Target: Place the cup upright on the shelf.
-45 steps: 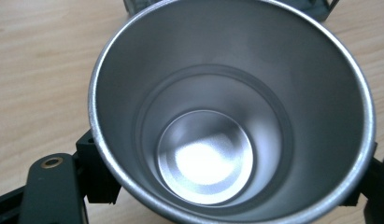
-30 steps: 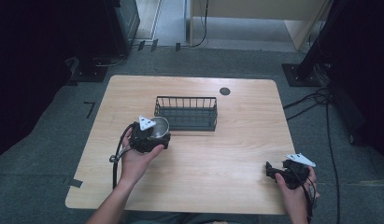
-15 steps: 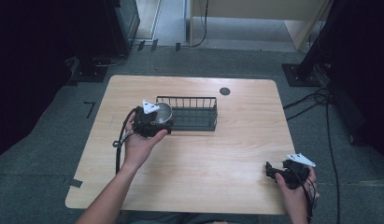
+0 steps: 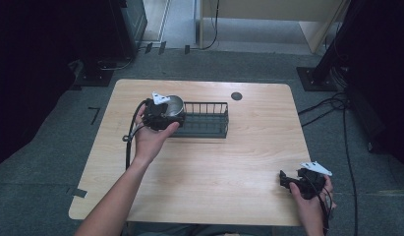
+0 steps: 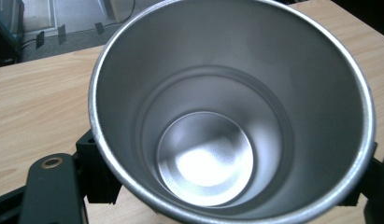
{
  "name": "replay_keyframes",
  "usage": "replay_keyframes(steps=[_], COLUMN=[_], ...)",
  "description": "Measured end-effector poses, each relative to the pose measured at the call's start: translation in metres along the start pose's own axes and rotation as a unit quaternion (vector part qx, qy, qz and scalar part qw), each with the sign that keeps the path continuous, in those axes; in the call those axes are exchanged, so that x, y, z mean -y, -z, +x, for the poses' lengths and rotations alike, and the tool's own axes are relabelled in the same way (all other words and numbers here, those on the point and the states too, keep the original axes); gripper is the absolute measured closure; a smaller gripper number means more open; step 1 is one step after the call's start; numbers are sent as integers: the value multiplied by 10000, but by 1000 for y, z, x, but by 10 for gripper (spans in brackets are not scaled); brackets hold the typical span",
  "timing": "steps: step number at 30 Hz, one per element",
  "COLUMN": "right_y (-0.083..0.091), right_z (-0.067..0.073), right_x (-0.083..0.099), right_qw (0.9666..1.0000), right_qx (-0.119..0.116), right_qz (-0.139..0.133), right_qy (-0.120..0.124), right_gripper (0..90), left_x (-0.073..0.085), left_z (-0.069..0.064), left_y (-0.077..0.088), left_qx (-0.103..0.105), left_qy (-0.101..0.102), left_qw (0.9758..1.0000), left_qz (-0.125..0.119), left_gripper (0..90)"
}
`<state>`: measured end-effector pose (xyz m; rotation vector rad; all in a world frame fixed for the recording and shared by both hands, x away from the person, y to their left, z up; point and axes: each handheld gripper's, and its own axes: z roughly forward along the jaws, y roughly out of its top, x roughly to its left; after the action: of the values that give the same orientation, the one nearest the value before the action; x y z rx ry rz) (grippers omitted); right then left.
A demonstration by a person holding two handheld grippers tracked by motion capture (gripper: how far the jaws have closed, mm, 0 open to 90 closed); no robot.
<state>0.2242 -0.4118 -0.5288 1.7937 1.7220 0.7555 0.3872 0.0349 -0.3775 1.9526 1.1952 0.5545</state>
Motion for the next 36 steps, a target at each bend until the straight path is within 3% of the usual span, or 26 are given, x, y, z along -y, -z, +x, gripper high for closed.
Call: replay_keyframes(steps=[6,15,28,36], right_y=[0,0,0,0], right_z=[0,0,0,0], right_x=[0,0,0,0], right_qw=[10000,10000,10000,10000], right_qx=[0,-1,0,-1], right_qz=[0,0,-1,-1], right_qy=[1,0,-2,-2], right_gripper=[0,0,0,0], left_x=[-11,-14,-4,4], left_z=[0,-2,1,0], left_y=[-14,-35,-67,-79], left_qx=[-87,-164,-269,-324], left_qy=[-17,-78,-42,-171], left_qw=[9999,9998,9989,9973], left_qz=[-50,41,369,644], left_gripper=[191,191,189,188])
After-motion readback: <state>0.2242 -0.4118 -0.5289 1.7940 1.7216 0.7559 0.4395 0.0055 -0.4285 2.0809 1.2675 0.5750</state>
